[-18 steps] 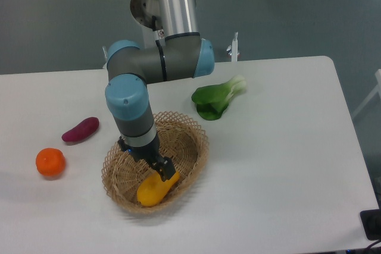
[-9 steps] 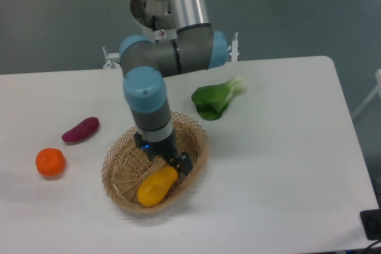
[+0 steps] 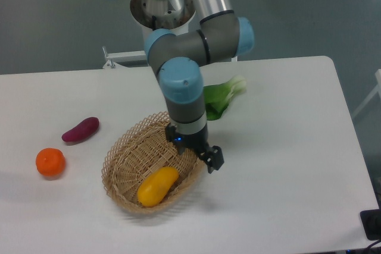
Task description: Place the mango in the basket
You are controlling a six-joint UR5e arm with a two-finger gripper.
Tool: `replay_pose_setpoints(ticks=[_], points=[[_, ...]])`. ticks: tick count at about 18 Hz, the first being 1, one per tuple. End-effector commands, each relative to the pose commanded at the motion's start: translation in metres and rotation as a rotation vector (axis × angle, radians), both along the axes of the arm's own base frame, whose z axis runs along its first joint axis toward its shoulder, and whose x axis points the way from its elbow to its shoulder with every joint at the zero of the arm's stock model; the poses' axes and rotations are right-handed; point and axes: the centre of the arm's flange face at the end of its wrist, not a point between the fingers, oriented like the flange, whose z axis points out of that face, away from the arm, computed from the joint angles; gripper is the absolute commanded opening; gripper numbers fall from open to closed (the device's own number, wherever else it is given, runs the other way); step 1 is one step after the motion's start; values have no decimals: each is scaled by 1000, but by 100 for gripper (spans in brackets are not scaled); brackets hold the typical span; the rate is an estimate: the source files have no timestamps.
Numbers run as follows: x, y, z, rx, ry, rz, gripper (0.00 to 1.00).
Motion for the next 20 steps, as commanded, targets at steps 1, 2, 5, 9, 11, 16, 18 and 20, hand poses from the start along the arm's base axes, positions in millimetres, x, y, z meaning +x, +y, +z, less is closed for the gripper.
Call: replay_pose_setpoints(ticks=[1, 2, 5, 9, 11, 16, 18, 20], points=[[-5, -3, 1, 0, 4, -4, 100], [-11, -6, 2, -2, 6, -9, 100], [-26, -15, 5, -4, 15, -19, 100], [-46, -32, 6, -18, 15, -33, 100], [-56, -40, 7, -21, 16, -38, 100], [-86, -63, 10, 5, 7, -90, 100], [-96, -72, 11, 35, -10, -75, 100], [-105, -81, 10, 64, -27, -64, 100]])
